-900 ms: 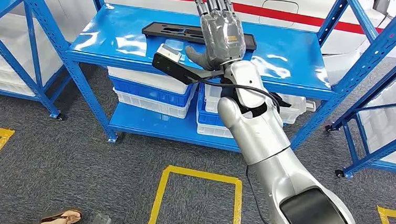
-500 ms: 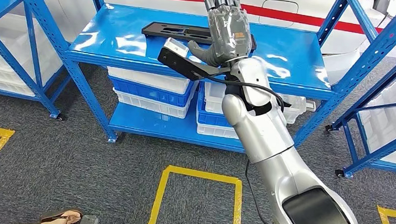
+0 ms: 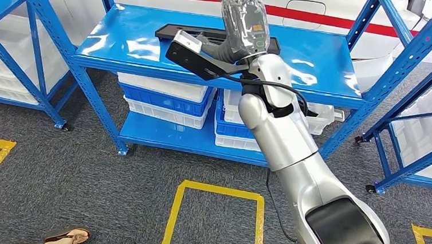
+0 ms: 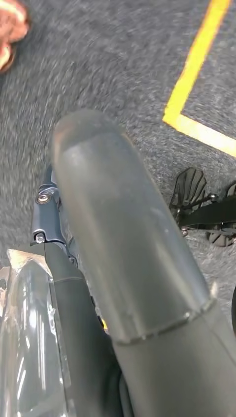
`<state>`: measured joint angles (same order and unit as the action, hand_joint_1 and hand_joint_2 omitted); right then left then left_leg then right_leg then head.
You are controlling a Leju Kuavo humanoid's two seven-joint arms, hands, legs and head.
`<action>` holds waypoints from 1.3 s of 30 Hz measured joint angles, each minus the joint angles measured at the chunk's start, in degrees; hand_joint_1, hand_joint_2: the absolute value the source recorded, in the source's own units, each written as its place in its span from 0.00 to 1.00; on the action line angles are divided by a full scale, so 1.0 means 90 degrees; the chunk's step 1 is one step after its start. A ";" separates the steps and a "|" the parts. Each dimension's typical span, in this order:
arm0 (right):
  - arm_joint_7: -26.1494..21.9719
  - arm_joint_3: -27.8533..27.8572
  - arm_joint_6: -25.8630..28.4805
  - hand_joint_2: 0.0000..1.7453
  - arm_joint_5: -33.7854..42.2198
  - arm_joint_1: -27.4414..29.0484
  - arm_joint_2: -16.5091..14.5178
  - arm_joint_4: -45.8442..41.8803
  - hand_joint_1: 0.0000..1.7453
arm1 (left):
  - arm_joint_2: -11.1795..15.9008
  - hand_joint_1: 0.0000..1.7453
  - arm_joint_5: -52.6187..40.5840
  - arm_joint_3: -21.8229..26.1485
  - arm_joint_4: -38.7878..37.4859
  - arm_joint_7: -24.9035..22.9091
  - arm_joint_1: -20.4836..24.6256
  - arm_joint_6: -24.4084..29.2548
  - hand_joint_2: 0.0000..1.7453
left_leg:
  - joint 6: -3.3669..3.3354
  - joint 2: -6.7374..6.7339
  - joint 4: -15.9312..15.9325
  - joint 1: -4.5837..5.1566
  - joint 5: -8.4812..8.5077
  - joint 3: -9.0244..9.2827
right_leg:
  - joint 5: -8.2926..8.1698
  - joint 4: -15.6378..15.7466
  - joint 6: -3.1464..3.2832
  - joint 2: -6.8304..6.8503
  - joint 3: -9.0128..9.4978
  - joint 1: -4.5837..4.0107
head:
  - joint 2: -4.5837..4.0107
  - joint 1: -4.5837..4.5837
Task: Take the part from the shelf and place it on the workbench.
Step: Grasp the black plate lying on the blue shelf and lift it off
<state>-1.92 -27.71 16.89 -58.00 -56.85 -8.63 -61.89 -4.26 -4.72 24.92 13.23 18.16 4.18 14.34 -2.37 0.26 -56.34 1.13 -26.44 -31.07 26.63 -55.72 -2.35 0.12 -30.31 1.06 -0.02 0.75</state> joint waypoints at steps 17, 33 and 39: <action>-0.0353 -0.0097 0.0171 1.00 0.0116 -0.0173 -0.0302 0.0713 0.00 | 0.0090 0.00 -0.0027 0.0470 -0.0011 0.0066 -0.0089 0.0060 0.00 | -0.0136 0.0017 0.0025 -0.0041 0.0054 -0.0029 | 0.0526 -0.1938 0.0021 0.0000 -0.1173 -0.0017 | 0.0000 -0.0031; -0.0387 -0.0131 0.0171 1.00 0.0118 -0.0209 -0.0404 0.0877 0.00 | 0.0136 0.00 -0.0105 0.0471 -0.0028 0.0063 -0.0124 0.0024 0.00 | 0.0399 -0.0015 -0.1376 -0.0285 -0.0295 -0.0929 | -0.0172 -0.0072 0.0319 -0.0025 -0.0270 0.0010 | 0.0000 0.0020; -0.0411 -0.0129 0.0175 1.00 0.0140 -0.0254 -0.0414 0.0890 0.00 | 0.0139 0.00 -0.0166 0.0470 -0.0041 0.0036 -0.0120 0.0012 0.00 | 0.0262 0.0007 -0.0076 -0.0251 0.0232 -0.0373 | -0.0107 -0.0060 0.0125 -0.0032 -0.0253 -0.0044 | 0.0000 0.0029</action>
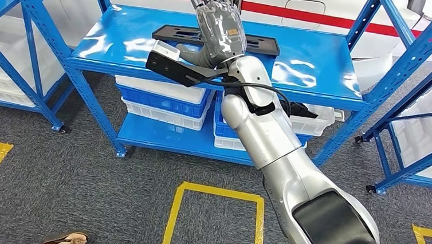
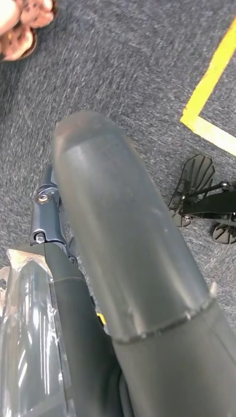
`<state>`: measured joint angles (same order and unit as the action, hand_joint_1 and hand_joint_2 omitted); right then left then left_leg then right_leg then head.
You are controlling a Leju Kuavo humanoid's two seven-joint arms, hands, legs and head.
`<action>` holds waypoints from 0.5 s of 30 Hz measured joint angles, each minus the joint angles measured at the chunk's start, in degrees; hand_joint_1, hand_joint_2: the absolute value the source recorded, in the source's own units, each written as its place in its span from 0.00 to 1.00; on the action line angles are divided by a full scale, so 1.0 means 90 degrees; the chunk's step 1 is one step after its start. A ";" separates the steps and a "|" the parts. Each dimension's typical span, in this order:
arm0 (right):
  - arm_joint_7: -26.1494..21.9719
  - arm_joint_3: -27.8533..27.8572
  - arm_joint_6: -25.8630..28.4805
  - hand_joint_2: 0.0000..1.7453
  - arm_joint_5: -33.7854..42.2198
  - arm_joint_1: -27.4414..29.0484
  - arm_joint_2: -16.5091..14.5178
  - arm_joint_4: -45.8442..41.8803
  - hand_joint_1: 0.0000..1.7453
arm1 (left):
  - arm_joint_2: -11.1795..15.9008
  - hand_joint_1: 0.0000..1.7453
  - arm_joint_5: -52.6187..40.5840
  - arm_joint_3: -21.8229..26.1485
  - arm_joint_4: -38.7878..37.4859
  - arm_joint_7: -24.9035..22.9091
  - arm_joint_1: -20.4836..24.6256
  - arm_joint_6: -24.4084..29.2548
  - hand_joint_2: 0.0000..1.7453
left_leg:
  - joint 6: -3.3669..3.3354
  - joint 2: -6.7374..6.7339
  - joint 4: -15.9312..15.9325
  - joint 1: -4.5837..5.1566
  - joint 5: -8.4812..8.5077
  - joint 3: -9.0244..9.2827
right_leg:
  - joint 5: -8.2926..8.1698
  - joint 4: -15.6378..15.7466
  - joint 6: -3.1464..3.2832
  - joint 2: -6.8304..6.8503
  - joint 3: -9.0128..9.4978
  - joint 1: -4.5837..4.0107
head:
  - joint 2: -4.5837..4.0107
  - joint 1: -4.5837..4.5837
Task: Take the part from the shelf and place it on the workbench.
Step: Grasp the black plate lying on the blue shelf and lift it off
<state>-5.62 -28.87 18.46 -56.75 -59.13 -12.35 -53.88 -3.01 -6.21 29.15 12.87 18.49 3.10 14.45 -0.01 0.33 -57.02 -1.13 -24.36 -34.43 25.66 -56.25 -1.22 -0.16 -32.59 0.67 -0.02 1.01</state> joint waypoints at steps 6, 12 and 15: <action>-0.0027 0.0019 0.0008 1.00 0.0020 0.0035 0.0056 0.0010 0.00 | 0.0002 0.00 -0.0082 0.0000 -0.0004 -0.0013 -0.0001 -0.0007 0.00 | -0.0249 -0.0008 0.0088 0.0039 0.0002 0.0089 | 0.0691 -0.1762 0.0040 0.0013 -0.0937 -0.0007 | 0.0000 -0.0026; -0.0039 0.0046 0.0031 1.00 0.0035 0.0096 0.0117 0.0027 0.00 | -0.0003 0.00 -0.0216 -0.0002 -0.0015 -0.0010 -0.0006 -0.0027 0.00 | -0.0231 0.0032 0.0068 0.0149 -0.0117 0.0195 | -0.0058 -0.0330 0.0005 0.0008 -0.0357 -0.0066 | 0.0000 -0.0029; -0.0053 0.0055 0.0047 1.00 0.0038 0.0099 0.0134 0.0025 0.00 | -0.0004 0.00 -0.0276 -0.0003 -0.0018 -0.0009 -0.0005 -0.0036 0.00 | -0.0144 0.0027 0.0055 0.0153 -0.0197 0.0221 | -0.0145 -0.0043 0.0128 0.0000 -0.0208 -0.0068 | 0.0000 -0.0023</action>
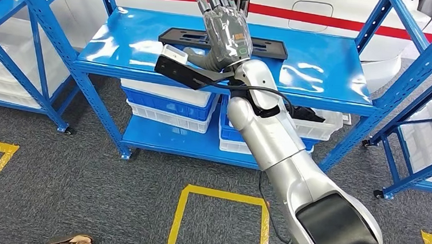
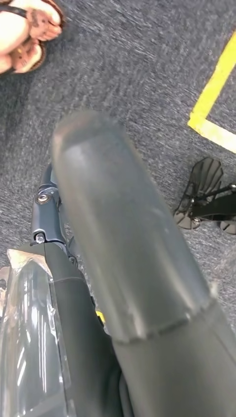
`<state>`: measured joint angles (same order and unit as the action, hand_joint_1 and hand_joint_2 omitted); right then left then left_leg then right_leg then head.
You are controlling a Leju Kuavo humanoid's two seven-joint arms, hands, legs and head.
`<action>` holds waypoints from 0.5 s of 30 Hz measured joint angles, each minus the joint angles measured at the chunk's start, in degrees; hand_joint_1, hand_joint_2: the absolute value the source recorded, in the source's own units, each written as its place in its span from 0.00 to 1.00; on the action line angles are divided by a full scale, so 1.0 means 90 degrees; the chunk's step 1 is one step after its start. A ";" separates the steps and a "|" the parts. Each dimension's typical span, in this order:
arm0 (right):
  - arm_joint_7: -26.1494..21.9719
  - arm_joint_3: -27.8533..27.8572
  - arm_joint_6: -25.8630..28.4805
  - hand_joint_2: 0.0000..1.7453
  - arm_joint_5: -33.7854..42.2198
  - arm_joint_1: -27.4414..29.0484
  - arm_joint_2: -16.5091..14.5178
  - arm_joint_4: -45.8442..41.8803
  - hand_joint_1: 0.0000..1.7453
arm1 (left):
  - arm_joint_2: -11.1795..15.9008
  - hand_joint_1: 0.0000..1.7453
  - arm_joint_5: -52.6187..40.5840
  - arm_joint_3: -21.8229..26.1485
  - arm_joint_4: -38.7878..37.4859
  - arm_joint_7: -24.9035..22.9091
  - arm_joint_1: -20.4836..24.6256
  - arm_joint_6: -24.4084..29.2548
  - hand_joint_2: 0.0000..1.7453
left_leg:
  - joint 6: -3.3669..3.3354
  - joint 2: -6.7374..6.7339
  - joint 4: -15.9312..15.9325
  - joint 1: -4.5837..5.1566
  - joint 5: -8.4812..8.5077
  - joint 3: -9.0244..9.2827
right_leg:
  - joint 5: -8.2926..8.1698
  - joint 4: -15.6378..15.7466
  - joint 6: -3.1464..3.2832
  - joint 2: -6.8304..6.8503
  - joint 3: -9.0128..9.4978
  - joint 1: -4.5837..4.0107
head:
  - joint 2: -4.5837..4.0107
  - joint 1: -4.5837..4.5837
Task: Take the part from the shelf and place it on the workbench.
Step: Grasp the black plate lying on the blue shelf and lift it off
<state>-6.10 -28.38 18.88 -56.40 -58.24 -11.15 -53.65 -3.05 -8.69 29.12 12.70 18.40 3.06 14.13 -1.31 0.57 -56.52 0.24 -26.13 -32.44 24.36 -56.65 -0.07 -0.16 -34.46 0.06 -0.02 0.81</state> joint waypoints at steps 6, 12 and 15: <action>-0.0002 0.0025 0.0010 1.00 0.0001 0.0021 0.0008 -0.0024 0.00 | 0.0009 0.00 -0.0046 -0.0004 -0.0002 -0.0002 0.0000 0.0002 0.00 | 0.0225 -0.0038 -0.1568 -0.0111 -0.0616 -0.0834 | 0.0123 0.0076 0.0192 -0.0006 0.0254 0.0079 | 0.0000 0.0044; -0.0010 0.0035 0.0022 1.00 0.0001 0.0074 0.0027 -0.0024 0.00 | 0.0022 0.00 -0.0103 -0.0004 -0.0008 -0.0020 -0.0012 0.0002 0.00 | 0.0231 -0.0066 -0.0364 -0.0171 0.0388 -0.0578 | 0.0409 0.0086 0.0078 -0.0029 0.0574 0.0053 | 0.0000 0.0043; -0.0018 0.0046 0.0043 1.00 0.0000 0.0068 0.0026 -0.0026 0.00 | 0.0023 0.00 -0.0114 -0.0002 -0.0013 -0.0036 -0.0003 0.0013 0.00 | 0.0085 -0.0068 -0.0035 -0.0112 0.0330 -0.0370 | 0.0459 0.0085 -0.0030 -0.0027 0.0644 0.0001 | 0.0000 0.0043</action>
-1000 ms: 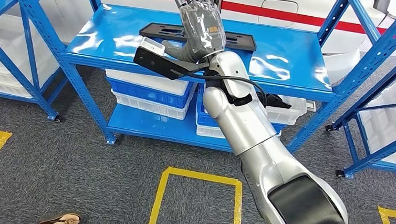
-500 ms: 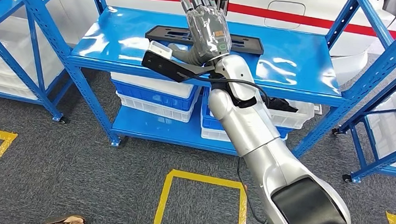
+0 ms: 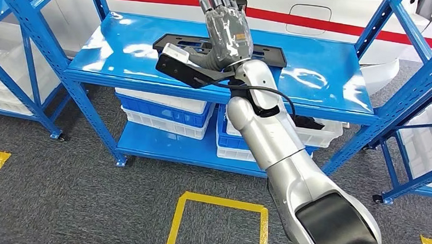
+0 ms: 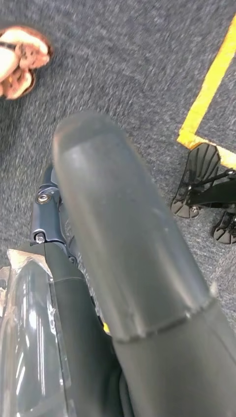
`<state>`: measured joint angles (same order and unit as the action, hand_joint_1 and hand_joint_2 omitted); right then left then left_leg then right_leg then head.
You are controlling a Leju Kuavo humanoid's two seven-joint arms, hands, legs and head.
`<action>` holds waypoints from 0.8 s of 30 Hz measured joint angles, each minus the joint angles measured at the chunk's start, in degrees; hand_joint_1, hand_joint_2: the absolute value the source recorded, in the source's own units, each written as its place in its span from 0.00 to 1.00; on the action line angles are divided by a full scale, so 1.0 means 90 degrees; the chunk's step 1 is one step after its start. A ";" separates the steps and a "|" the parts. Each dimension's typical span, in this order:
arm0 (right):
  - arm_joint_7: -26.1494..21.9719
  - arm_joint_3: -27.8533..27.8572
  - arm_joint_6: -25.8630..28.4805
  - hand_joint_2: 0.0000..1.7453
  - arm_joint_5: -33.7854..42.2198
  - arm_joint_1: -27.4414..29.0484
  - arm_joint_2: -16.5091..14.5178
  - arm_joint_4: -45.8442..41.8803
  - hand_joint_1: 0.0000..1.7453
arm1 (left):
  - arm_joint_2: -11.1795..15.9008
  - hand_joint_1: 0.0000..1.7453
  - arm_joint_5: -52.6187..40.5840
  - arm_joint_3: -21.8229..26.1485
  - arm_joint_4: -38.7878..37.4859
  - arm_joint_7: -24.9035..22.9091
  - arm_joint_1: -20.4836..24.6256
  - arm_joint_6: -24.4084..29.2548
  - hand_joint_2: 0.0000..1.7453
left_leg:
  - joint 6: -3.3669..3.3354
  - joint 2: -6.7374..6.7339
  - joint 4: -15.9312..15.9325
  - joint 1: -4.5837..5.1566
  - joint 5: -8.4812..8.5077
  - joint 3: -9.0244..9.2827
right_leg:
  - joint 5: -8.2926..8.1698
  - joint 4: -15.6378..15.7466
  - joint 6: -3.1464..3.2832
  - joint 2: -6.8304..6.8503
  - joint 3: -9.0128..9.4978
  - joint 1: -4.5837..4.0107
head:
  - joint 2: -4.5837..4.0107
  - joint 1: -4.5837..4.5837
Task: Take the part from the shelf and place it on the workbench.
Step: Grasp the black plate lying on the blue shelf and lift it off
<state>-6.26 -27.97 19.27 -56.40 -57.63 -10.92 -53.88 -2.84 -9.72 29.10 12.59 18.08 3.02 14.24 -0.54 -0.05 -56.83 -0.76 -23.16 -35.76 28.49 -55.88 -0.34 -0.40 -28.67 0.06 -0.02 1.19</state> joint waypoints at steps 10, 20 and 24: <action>0.0005 0.0055 0.0010 1.00 -0.0004 0.0080 0.0023 -0.0017 0.00 | 0.0000 0.00 -0.0191 -0.0017 0.0000 -0.0078 -0.0024 0.0059 0.00 | -0.0239 0.0075 0.0105 0.0044 -0.0355 0.0541 | 0.0097 -0.1377 -0.0125 0.0012 -0.1284 0.0007 | 0.0000 -0.0031; 0.0101 0.0104 -0.0054 1.00 -0.0039 0.0033 0.0032 -0.0132 0.00 | 0.0022 0.00 -0.0366 -0.0078 -0.0022 -0.0086 0.0008 0.0024 0.00 | 0.0072 0.0043 -0.0919 -0.0008 -0.0783 0.0310 | -0.0514 0.0041 0.0296 0.0009 -0.0469 0.0026 | 0.0000 -0.0024; 0.0178 0.0103 -0.0121 1.00 -0.0083 0.0096 0.0021 -0.0160 0.00 | 0.0043 0.00 -0.0449 -0.0109 -0.0027 -0.0094 -0.0018 0.0018 0.00 | 0.0182 0.0026 -0.1569 -0.0055 -0.1047 -0.0507 | -0.0291 0.0037 0.0296 -0.0027 -0.0228 0.0018 | 0.0000 -0.0019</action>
<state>-4.66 -27.04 18.18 -57.15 -56.76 -10.73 -55.32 -2.45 -13.76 28.12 12.35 17.23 2.87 14.41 1.10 0.19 -70.96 -1.26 -32.58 -40.33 25.87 -55.54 2.33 -0.65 -30.72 0.23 -0.02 1.02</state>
